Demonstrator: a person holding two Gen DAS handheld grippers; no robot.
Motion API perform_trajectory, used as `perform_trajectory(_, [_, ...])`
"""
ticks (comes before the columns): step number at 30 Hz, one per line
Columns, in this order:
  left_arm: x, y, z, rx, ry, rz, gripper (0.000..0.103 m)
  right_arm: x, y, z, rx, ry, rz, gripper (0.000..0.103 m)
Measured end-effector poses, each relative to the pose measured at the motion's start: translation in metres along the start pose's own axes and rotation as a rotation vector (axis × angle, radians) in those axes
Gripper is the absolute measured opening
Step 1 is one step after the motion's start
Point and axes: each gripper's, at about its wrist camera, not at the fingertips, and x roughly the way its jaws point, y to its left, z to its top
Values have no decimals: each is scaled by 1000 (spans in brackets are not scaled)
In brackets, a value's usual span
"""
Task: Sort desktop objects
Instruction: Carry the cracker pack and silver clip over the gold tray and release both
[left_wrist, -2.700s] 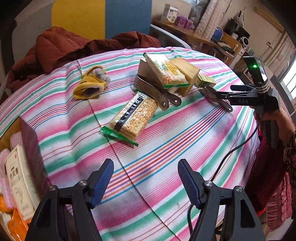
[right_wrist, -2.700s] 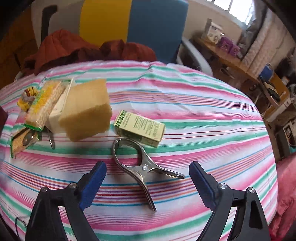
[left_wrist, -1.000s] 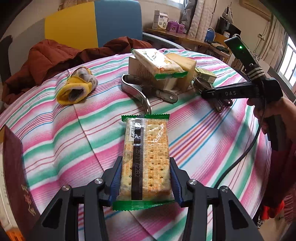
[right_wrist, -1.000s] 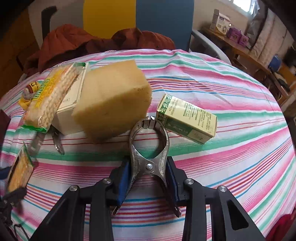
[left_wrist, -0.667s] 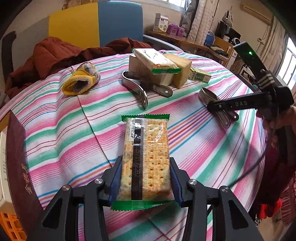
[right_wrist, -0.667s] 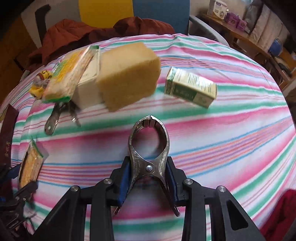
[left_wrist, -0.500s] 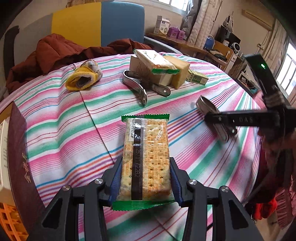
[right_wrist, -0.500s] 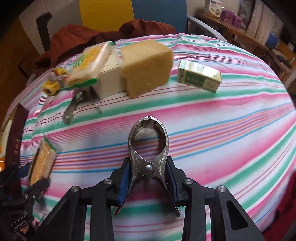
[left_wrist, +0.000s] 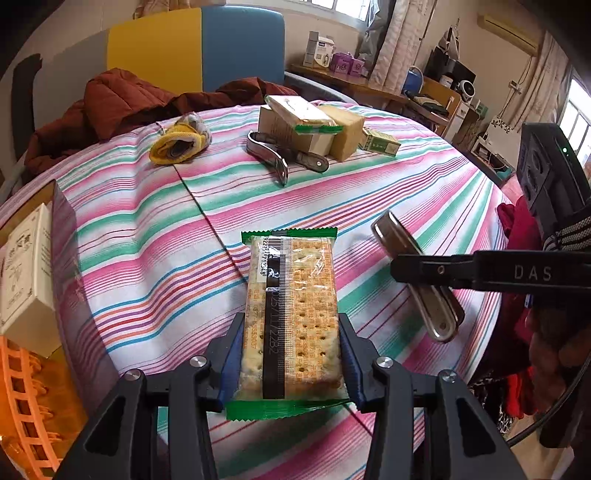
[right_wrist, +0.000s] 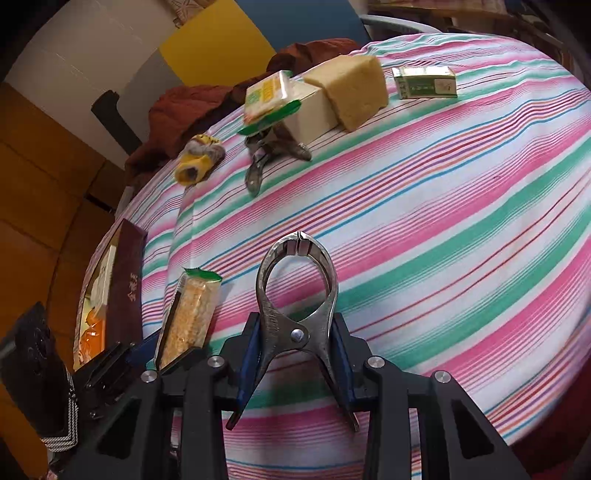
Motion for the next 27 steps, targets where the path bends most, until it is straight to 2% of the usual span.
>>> perform_trajectory(17, [-67,5,-6,14,-123,-27,47,-16,36,-22,83,-35,144,36])
perform_trajectory(23, [-93,18,-16,0,-173,-24,47,-15,74,-25,40,-21,223,36])
perform_trajectory(27, [-114,49,-25,-87,-209,-16,47,-11,107,-26,-18,-4,268,36])
